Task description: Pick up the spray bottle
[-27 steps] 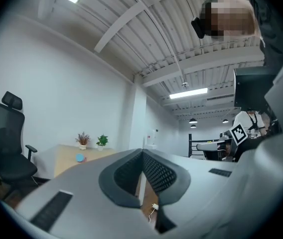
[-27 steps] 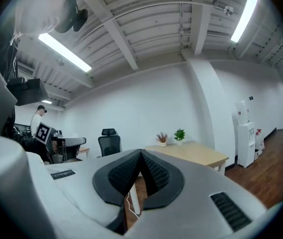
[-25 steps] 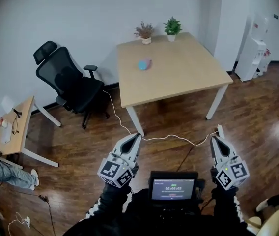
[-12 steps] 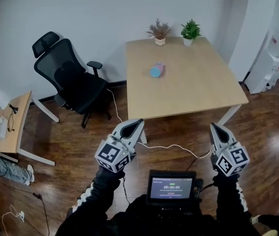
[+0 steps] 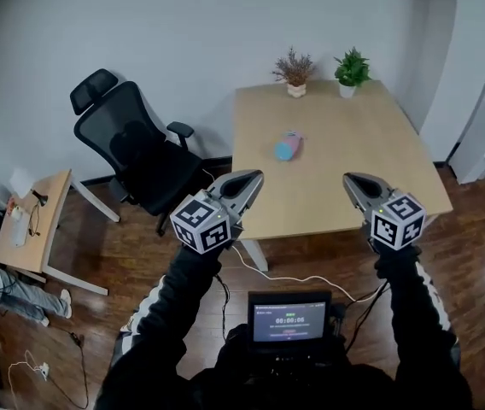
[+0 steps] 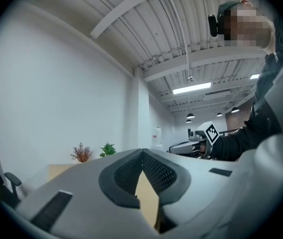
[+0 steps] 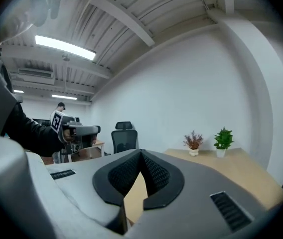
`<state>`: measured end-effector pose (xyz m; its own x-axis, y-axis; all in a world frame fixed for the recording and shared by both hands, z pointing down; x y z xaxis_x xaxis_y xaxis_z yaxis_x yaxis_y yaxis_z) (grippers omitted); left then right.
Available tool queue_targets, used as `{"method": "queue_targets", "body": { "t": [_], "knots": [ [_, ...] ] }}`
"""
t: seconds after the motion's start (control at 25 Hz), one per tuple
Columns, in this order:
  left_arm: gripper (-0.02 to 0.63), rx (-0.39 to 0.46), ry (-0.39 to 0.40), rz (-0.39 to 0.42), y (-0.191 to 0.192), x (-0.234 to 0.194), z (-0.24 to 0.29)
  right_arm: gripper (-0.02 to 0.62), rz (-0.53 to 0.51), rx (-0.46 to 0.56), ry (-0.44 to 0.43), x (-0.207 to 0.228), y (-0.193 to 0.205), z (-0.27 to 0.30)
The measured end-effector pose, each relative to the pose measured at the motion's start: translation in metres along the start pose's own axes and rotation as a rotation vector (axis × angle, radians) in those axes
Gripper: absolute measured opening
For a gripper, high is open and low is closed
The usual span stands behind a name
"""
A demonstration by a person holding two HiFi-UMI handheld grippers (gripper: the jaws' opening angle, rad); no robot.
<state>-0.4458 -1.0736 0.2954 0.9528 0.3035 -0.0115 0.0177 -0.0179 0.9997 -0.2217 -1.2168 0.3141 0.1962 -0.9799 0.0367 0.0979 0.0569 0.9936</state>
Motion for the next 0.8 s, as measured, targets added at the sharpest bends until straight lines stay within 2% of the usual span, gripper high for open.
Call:
{"method": "queue_targets", "body": {
  "t": [0.12, 0.28, 0.32, 0.36, 0.52, 0.68, 0.72, 0.76, 0.8],
  "knots": [
    [0.016, -0.034, 0.015, 0.013, -0.003, -0.048, 0.045, 0.015, -0.014, -0.024, -0.027, 0.043, -0.010, 0.049],
    [0.017, -0.034, 0.056, 0.015, 0.014, -0.104, 0.055, 0.015, -0.034, -0.034, -0.023, 0.058, 0.000, 0.109],
    [0.017, -0.031, 0.067, 0.010, 0.016, -0.130, 0.054, 0.015, -0.028, -0.040, -0.018, 0.058, 0.000, 0.133],
    [0.017, -0.030, 0.079, 0.006, 0.018, -0.162, 0.052, 0.051, -0.022, -0.047, -0.011, 0.058, -0.003, 0.163],
    [0.017, -0.056, 0.135, 0.016, 0.014, -0.299, 0.053, 0.052, 0.018, -0.073, 0.039, 0.065, -0.021, 0.290],
    [0.028, -0.092, 0.179, 0.019, 0.019, -0.398, 0.071, 0.052, 0.115, -0.100, 0.086, 0.088, -0.035, 0.387],
    [0.028, -0.093, 0.187, 0.014, 0.020, -0.418, 0.077, 0.080, 0.147, -0.104, 0.091, 0.096, -0.037, 0.408],
    [0.028, -0.091, 0.197, 0.002, 0.022, -0.435, 0.085, 0.135, 0.177, -0.114, 0.092, 0.105, -0.039, 0.428],
    [0.028, -0.090, 0.207, -0.012, 0.025, -0.450, 0.094, 0.137, 0.198, -0.130, 0.093, 0.116, -0.040, 0.445]
  ]
}}
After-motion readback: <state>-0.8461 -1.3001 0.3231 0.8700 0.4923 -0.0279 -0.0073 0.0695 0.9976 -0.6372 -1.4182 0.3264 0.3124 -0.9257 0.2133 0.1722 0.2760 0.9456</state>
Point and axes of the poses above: the fingertips, and each gripper's own axes: z forward along the fingers, x to its right, y out of its underside, the point moved 6 cm from there along -z, backward along the fingers, and after that the axes turned 5 degrees about -y, right-handed, at the moved point
